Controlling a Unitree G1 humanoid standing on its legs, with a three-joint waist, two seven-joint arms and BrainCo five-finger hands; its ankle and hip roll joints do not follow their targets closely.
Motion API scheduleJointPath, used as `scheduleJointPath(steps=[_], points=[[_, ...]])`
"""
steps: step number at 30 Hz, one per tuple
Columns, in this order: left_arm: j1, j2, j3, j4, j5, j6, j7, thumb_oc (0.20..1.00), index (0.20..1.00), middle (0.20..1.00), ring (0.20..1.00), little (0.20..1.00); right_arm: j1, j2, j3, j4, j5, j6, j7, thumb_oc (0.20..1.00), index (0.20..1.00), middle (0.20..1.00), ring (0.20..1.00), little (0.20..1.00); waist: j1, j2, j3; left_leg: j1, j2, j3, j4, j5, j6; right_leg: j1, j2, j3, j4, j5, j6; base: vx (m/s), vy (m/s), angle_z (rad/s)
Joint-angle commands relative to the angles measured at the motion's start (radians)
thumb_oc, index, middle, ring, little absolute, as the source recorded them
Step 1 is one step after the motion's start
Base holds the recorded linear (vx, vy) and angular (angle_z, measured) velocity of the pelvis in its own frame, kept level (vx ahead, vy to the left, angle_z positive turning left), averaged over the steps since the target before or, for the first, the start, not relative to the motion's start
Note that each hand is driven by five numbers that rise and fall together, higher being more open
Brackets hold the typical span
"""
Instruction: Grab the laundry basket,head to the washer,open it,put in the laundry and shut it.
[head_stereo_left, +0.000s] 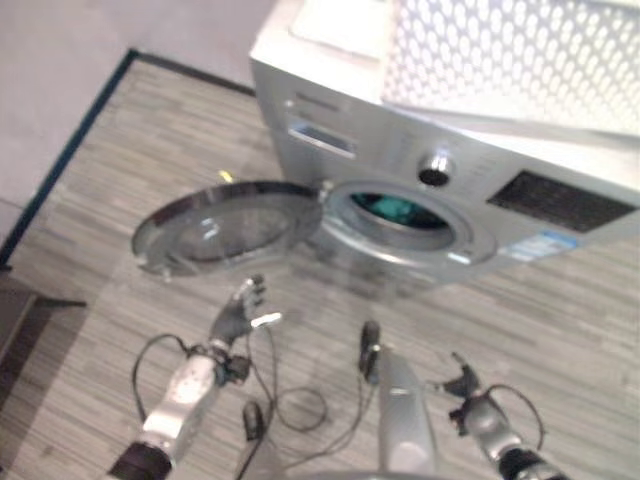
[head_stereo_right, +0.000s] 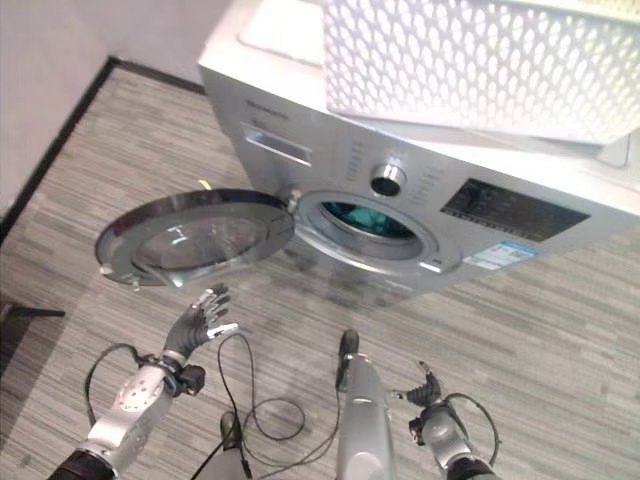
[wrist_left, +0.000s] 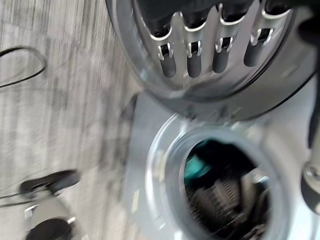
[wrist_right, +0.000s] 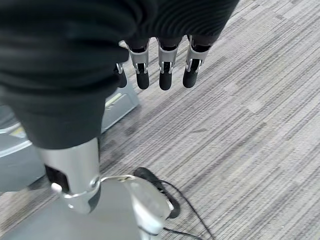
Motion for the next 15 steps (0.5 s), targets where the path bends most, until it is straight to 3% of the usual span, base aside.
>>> scheduleJointPath(steps=[1, 5, 7, 11, 12, 13, 15], points=[[-0.011, 0.012, 0.018, -0.096, 0.058, -0.025, 0.001, 1.0, 1.0, 1.0, 1.0, 1.0, 0.023, 0.024, -0.019, 0.004, -0.007, -0.004, 0.006, 1.0, 1.0, 1.0, 1.0, 1.0, 0.0, -0.025, -0.011, 0.14, -0.087, -0.025, 0.13, -0.232, 0.158, -0.01, -0.073, 0.181, -0.27, 0.268, 0.214, -0.02, 0.193, 0.13], [-0.026, -0.016, 0.013, -0.089, 0.128, -0.02, 0.005, 1.0, 1.0, 1.0, 1.0, 1.0, 0.03, 0.054, -0.03, 0.06, -0.015, 0.018, 0.029, 1.0, 1.0, 1.0, 1.0, 1.0, 0.013, -0.051, -0.016, 0.167, -0.159, -0.05, 0.205, -0.286, 0.18, 0.159, -0.115, 0.165, -0.419, 0.338, 0.234, -0.04, 0.225, 0.11], [-0.034, -0.014, 0.022, -0.079, 0.21, -0.03, 0.023, 1.0, 1.0, 1.0, 1.0, 1.0, 0.045, 0.067, -0.051, 0.067, -0.005, 0.018, 0.037, 1.0, 1.0, 1.0, 1.0, 1.0, 0.011, -0.064, -0.029, 0.187, -0.212, -0.051, 0.205, -0.285, 0.206, 0.208, -0.146, 0.159, -0.471, 0.359, 0.235, -0.07, 0.321, -0.12], [-0.039, -0.004, 0.058, -0.075, 0.34, -0.033, 0.094, 1.0, 1.0, 1.0, 1.0, 1.0, 0.05, 0.075, -0.067, 0.093, 0.001, 0.027, 0.051, 1.0, 1.0, 1.0, 1.0, 1.0, 0.016, -0.067, -0.043, 0.209, -0.24, -0.053, 0.186, -0.262, 0.227, 0.232, -0.161, 0.147, -0.463, 0.375, 0.234, -0.06, 0.181, -0.07], [-0.05, -0.003, 0.068, -0.068, 0.39, -0.029, 0.124, 1.0, 1.0, 1.0, 1.0, 1.0, 0.045, 0.075, -0.068, 0.103, 0.009, 0.03, 0.051, 1.0, 1.0, 1.0, 1.0, 1.0, 0.02, -0.061, -0.037, 0.207, -0.246, -0.054, 0.184, -0.248, 0.238, 0.227, -0.152, 0.143, -0.435, 0.344, 0.226, -0.23, 0.297, 0.18], [-0.065, -0.005, 0.085, -0.05, 0.449, -0.033, 0.169, 1.0, 1.0, 1.0, 1.0, 1.0, 0.038, 0.078, -0.063, 0.132, 0.022, 0.031, 0.049, 1.0, 1.0, 1.0, 1.0, 1.0, 0.027, -0.054, -0.034, 0.194, -0.265, -0.048, 0.187, -0.225, 0.261, 0.243, -0.108, 0.153, -0.339, 0.261, 0.193, -0.26, 0.316, 0.12], [-0.074, -0.007, 0.107, -0.033, 0.476, -0.028, 0.205, 1.0, 1.0, 1.0, 1.0, 1.0, 0.029, 0.081, -0.057, 0.159, 0.029, 0.031, 0.052, 1.0, 1.0, 1.0, 1.0, 1.0, 0.05, -0.043, -0.049, 0.175, -0.278, -0.04, 0.18, -0.187, 0.281, 0.286, -0.043, 0.131, -0.233, 0.192, 0.175, -0.2, 0.21, -0.3]])
